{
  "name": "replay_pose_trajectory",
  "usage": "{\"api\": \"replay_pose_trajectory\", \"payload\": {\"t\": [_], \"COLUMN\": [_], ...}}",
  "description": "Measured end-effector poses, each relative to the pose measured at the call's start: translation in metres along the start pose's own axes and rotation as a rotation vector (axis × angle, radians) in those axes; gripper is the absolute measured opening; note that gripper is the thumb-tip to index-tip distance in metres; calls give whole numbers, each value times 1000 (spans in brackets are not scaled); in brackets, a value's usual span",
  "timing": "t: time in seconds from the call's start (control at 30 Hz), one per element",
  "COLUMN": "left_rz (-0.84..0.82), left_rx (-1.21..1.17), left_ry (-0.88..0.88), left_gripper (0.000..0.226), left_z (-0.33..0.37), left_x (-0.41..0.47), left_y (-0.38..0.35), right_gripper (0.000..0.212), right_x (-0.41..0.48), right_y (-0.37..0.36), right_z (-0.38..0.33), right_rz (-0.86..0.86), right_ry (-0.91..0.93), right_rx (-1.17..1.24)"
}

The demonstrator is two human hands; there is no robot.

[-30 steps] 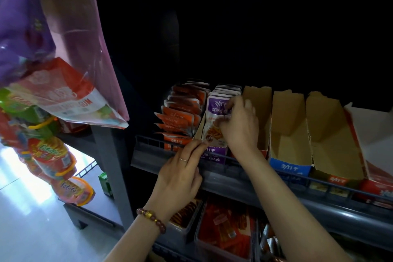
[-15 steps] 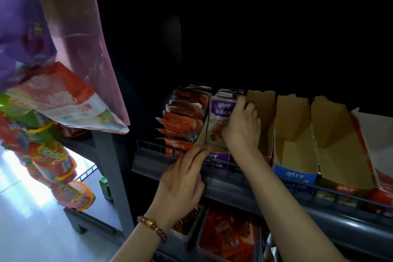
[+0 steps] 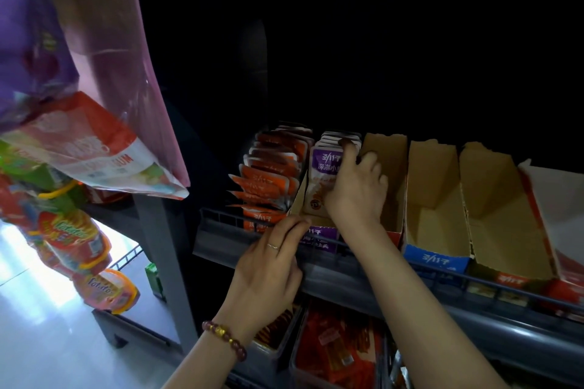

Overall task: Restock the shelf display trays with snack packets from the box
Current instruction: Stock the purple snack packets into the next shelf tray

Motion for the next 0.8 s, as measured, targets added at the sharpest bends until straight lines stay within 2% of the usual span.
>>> {"api": "replay_pose_trajectory", "payload": {"t": [0.23,0.53,0.67,0.8], "left_rz": [-9,-3,-10,0], "left_rx": [-3,-18,-13,-12], "left_ry": [10,1,8,9], "left_gripper": [55,55,54,54], "left_z": [-2,0,-2,-3], "left_x": [-1,-1,-3,-3], "left_y": [-1,0,-1,-1], "right_gripper": [68,56,58,73], "right_x": [-1,0,0,0], "right_y": [5,5,5,13], "right_z": [-2,-3,-2,4], "right_rz": [68,60,52,16], "right_ry": [-5,1,8,-20], "right_rx": [39,70,85,202]}}
Point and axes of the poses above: each hand's wrist, its own x-axis towards the middle knuckle, its own y-axis out of the back of the hand, z = x × y, the point moved 10 cm from there along x, towards the middle knuckle, and after that the axes turned 11 degrees about -y, right-handed, at the moved point
